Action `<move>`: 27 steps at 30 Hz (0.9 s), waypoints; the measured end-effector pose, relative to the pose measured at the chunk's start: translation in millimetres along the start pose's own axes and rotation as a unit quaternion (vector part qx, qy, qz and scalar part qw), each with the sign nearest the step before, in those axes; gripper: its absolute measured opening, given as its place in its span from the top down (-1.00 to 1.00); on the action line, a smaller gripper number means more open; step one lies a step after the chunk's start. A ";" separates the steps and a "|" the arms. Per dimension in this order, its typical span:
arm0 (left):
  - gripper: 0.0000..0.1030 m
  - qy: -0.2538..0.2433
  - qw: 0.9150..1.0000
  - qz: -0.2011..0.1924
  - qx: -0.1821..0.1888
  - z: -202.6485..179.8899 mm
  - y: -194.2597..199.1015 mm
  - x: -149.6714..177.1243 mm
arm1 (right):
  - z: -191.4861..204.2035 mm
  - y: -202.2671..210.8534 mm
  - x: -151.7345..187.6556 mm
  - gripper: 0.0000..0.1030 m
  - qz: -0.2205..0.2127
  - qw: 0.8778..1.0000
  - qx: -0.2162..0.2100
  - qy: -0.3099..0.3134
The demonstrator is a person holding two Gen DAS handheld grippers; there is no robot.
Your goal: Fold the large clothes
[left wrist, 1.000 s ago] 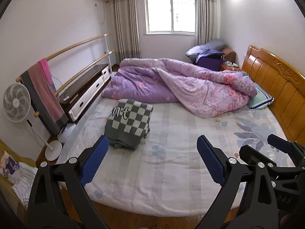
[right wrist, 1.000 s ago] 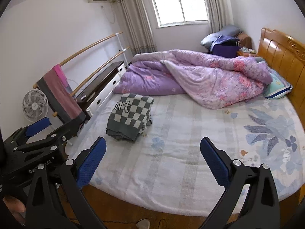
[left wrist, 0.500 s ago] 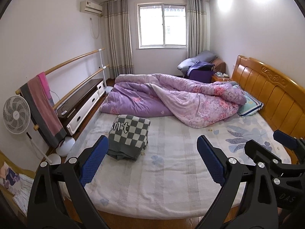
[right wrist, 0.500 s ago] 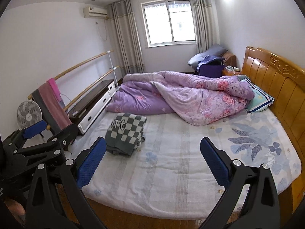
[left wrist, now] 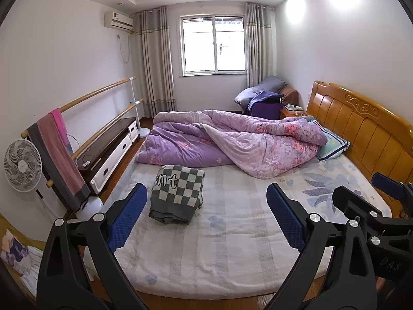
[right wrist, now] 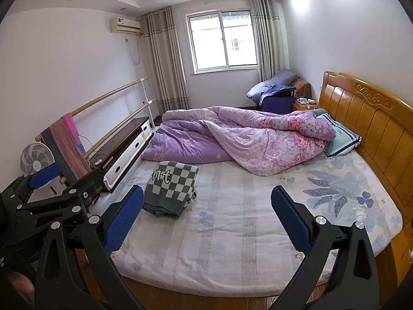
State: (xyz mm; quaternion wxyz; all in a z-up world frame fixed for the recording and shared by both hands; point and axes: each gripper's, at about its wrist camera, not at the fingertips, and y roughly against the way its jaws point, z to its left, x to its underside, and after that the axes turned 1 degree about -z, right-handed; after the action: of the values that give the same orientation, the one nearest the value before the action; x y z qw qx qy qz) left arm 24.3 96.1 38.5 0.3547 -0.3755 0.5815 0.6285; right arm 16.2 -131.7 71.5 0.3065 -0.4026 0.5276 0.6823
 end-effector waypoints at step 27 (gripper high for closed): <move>-0.83 0.005 1.000 -0.008 -0.020 1.0 11.4 0.5 | 3.5 3.0 -3.4 -0.85 -0.007 1.000 -0.001 0.009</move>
State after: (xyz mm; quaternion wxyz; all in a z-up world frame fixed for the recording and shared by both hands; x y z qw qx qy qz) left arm 14.0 96.3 43.3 0.3495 -0.3899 0.5677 0.6353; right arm 14.5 -129.1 76.3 0.3055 -0.4130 0.5267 0.6772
